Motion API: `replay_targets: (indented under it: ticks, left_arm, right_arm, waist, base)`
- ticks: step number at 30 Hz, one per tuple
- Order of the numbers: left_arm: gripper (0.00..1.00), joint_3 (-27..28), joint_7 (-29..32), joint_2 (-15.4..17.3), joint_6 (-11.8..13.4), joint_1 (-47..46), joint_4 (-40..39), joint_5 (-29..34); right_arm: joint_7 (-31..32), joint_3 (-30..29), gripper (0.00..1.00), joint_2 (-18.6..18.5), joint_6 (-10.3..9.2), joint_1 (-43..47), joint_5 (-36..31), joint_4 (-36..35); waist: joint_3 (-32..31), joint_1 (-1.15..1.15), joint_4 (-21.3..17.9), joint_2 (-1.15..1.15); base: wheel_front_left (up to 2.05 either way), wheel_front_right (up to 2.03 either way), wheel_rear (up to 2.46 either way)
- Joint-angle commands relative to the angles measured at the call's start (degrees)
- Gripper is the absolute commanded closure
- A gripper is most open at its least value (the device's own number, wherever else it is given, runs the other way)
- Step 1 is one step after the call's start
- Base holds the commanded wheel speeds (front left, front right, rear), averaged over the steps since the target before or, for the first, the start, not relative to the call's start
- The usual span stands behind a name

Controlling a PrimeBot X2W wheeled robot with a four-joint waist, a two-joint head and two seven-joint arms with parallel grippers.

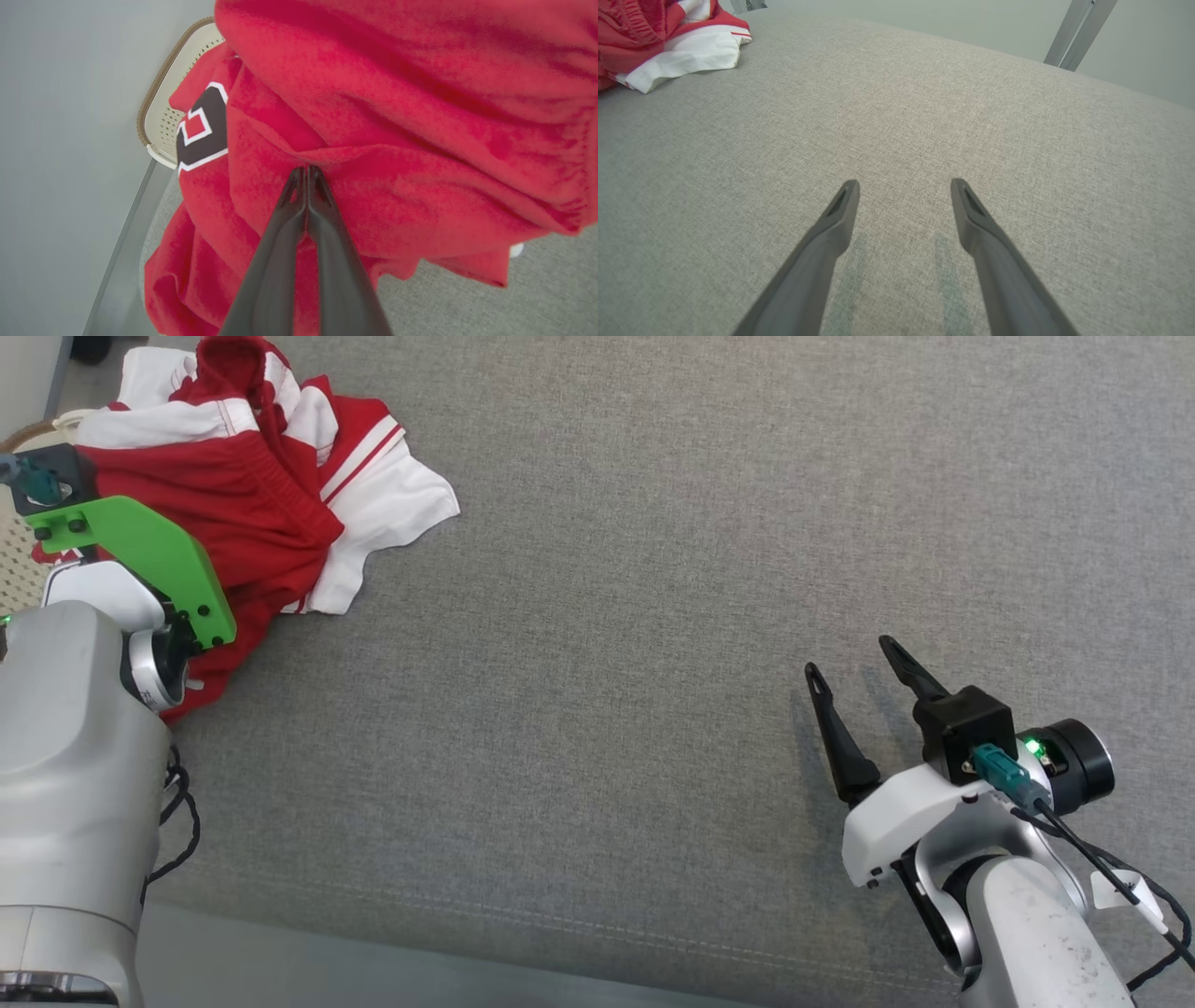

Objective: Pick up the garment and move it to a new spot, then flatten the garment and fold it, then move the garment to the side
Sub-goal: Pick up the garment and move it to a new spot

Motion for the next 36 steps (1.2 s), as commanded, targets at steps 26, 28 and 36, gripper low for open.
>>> replay_targets:
  ticks: [26, 28, 36]
  left_arm:
    - [1.00, -5.8, -8.1, -2.3, -3.9, -4.1, -11.4, 3.1]
    - [1.00, -6.5, -8.3, -3.2, -4.2, -4.5, -12.8, 3.2]
    - [1.00, -8.0, -9.1, -7.3, -5.0, -6.3, -16.9, 2.2]
  right_arm:
    - [-6.1, 3.1, 0.00, -0.2, -0.02, 5.9, 9.6, 10.6]
    - [-6.4, 3.5, 0.00, -0.2, -0.02, 6.0, 10.0, 11.0]
    - [-7.2, 4.1, 0.00, -0.2, -0.02, 5.4, 10.6, 11.9]
  waist:
    - [-20.1, -0.01, -8.4, 0.00]
    - [-20.8, -0.01, -10.4, 0.00]
    - [-20.3, -0.01, -18.4, 0.00]
  base:
    - [0.00, 0.00, 0.00]
    - [0.00, 0.00, 0.00]
    - [0.00, 0.00, 0.00]
